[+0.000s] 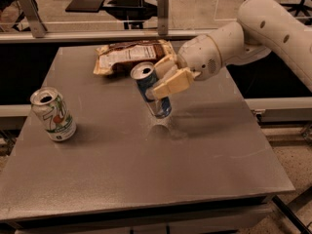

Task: Place redbull can upright

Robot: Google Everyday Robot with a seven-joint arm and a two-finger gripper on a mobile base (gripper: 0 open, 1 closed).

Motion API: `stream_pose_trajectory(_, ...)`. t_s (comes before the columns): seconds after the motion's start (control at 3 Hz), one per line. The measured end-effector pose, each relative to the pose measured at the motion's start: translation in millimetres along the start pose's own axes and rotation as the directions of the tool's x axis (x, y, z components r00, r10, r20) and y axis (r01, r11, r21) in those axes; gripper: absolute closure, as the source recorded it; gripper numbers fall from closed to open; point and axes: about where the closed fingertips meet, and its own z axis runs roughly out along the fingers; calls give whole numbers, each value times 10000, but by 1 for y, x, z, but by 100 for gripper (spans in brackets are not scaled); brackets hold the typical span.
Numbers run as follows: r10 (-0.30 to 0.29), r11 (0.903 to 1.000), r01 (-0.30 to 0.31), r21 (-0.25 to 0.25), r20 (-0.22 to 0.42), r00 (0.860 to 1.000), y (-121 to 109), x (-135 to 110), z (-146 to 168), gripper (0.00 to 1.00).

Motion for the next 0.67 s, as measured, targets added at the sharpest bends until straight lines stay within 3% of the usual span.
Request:
stream_pose_trajectory(0.33,217,9989,-271,374,1373,9903,-1,5,5,100)
stream_pose_trajectory(0.67,116,9981,-238,565,2074,9782,-1,8,8,100)
